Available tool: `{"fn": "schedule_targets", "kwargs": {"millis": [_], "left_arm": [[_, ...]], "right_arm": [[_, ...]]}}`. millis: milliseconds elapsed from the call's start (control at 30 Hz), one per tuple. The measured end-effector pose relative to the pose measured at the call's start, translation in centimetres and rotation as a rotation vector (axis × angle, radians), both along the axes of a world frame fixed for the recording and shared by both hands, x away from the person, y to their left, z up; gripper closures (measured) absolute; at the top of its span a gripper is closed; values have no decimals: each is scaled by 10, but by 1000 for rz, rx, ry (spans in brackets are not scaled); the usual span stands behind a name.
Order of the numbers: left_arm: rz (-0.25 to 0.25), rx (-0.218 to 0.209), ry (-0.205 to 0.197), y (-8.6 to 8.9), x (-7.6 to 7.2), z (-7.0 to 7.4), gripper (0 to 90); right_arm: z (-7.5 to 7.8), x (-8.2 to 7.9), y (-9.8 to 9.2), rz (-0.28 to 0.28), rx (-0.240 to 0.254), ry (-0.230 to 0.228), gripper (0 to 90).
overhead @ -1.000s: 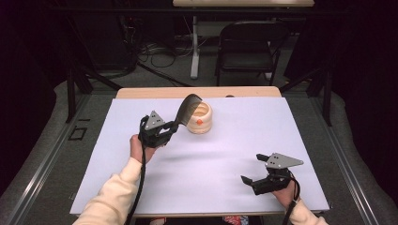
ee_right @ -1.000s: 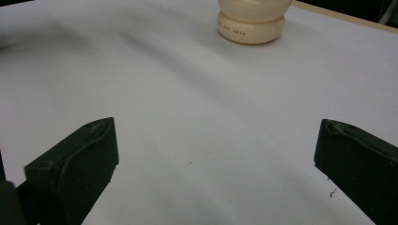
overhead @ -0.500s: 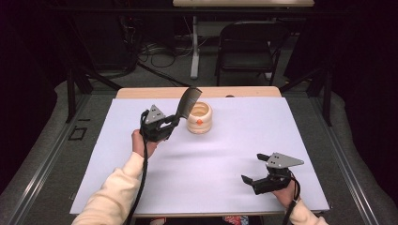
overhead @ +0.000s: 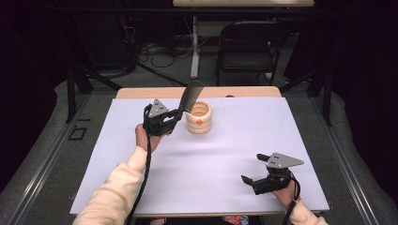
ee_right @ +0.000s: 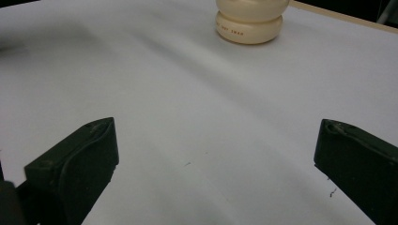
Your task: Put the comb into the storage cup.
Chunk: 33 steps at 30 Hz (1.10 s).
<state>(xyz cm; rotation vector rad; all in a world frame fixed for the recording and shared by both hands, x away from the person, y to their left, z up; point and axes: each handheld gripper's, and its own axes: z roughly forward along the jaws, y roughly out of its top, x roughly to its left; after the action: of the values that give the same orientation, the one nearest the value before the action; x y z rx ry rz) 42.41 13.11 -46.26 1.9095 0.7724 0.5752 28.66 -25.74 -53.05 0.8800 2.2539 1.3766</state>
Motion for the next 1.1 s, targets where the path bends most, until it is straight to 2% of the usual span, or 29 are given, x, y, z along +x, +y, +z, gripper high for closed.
{"fn": "schedule_targets", "kwargs": {"millis": [633,1100], "left_arm": [[6,-4,-12,-10,14,10,727],[15,-29,-25,-18,23,15,727]], "right_arm": [[0,1,0,-1,4,4,0],[0,0,0,-4,2,0,0]]}}
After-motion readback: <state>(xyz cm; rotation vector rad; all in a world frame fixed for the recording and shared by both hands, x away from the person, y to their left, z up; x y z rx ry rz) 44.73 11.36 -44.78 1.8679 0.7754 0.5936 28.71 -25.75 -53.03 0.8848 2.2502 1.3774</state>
